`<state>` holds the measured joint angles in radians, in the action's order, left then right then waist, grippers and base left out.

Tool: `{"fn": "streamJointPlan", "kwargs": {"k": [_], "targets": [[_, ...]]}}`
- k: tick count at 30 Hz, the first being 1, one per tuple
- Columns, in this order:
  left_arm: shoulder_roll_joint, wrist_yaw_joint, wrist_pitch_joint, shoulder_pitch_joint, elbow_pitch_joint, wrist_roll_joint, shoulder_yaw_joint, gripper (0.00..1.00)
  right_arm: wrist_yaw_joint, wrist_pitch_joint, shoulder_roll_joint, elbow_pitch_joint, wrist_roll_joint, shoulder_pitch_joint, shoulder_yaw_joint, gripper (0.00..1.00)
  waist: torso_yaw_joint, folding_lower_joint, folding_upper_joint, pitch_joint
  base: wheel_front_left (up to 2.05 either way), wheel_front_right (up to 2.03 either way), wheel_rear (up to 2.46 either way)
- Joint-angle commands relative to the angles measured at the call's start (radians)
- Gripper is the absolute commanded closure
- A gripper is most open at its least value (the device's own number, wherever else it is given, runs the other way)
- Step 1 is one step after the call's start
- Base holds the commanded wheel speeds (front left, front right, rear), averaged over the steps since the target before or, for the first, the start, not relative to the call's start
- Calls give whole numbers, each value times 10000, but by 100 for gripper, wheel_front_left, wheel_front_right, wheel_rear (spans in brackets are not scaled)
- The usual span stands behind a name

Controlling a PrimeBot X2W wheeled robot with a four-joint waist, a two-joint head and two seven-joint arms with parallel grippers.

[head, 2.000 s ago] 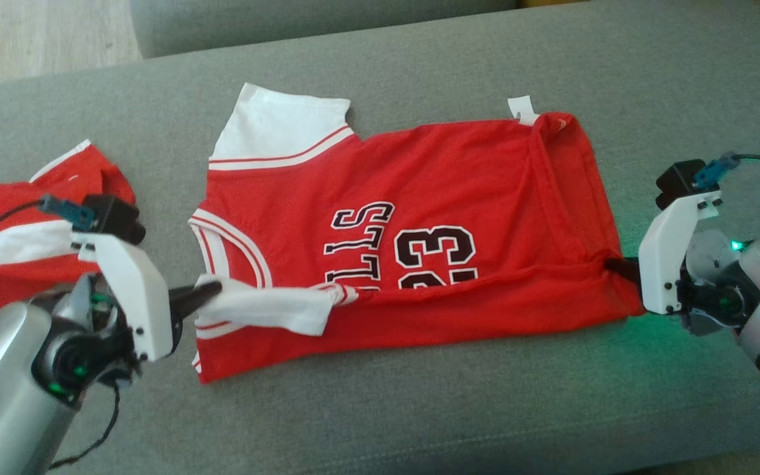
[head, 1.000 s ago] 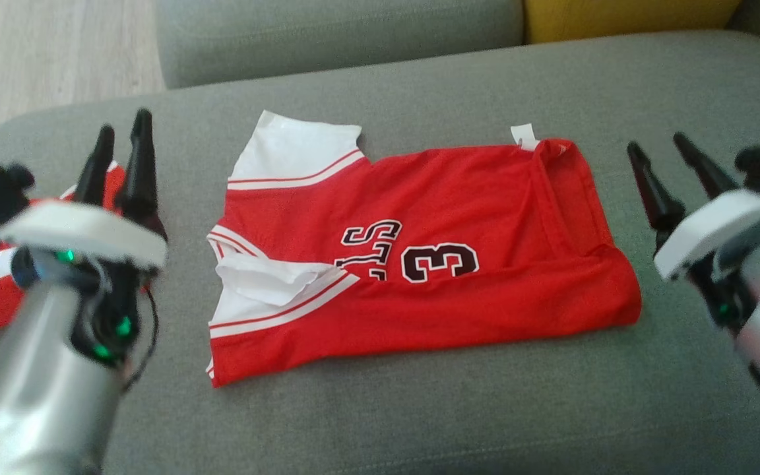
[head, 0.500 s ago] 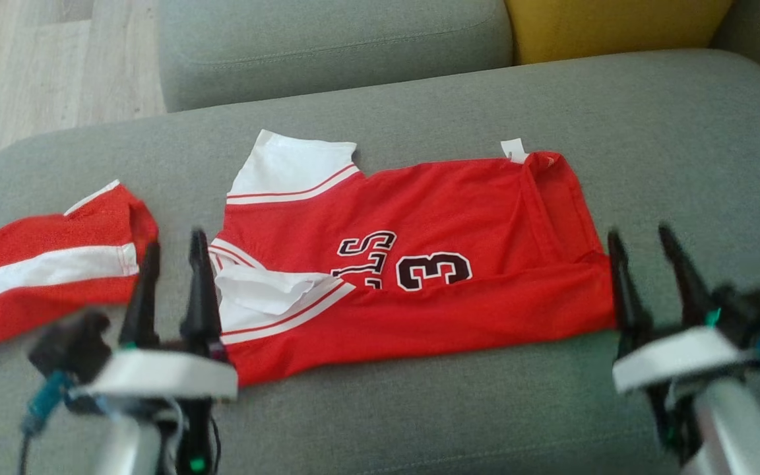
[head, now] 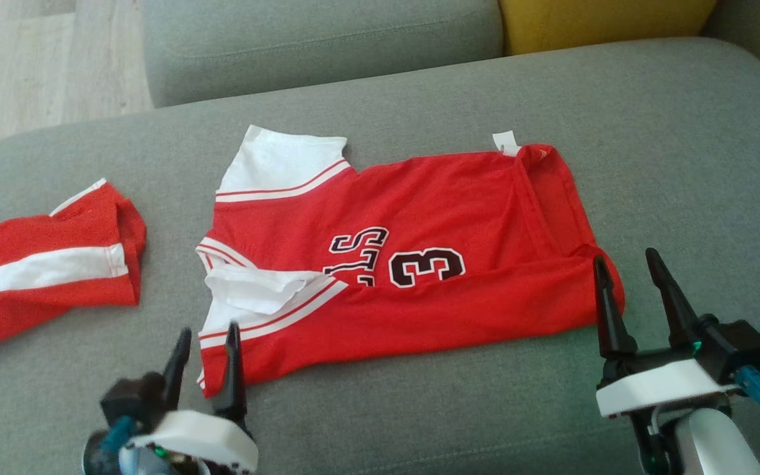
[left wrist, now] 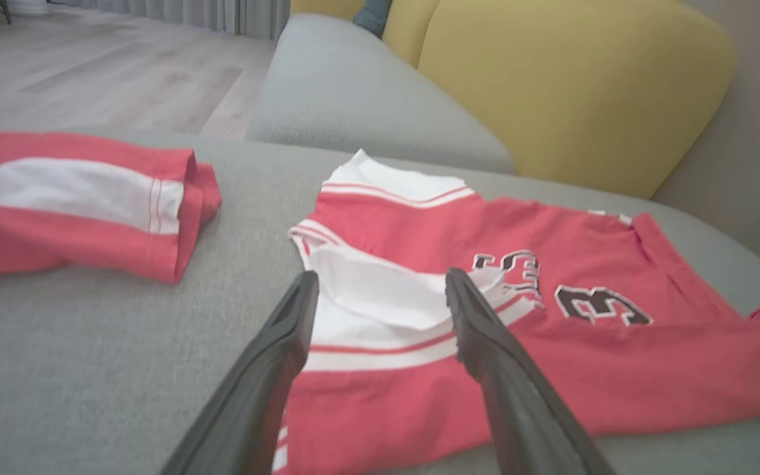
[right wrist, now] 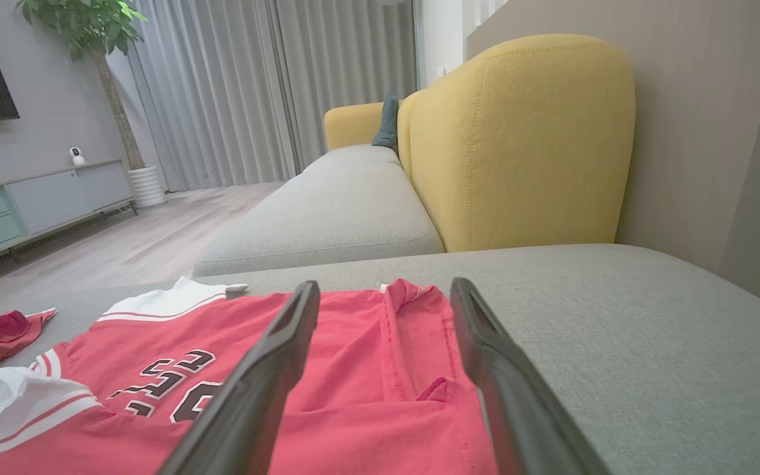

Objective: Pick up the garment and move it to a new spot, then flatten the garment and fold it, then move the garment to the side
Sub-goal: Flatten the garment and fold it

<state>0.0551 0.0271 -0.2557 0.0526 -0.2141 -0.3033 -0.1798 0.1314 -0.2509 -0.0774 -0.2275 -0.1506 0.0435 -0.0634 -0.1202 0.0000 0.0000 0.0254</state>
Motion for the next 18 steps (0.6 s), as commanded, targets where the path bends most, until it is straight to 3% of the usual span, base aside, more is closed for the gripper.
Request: {"fn": "streamJointPlan", "kwargs": {"k": [1,8,18], "targets": [[-45,265,-60,-595,-356,166,227,0,-7,-108,-8,379,92,232,-230,0,-63,0,0,43,0,0,0],[-36,1182,161,-1370,-2985,203,304,0,-7,-108,4,354,119,271,-261,0,-273,0,0,233,0,0,0],[107,1077,590,-2157,-4751,195,144,0,-7,-66,15,223,98,329,-121,0,-373,0,0,436,0,0,0]]}}
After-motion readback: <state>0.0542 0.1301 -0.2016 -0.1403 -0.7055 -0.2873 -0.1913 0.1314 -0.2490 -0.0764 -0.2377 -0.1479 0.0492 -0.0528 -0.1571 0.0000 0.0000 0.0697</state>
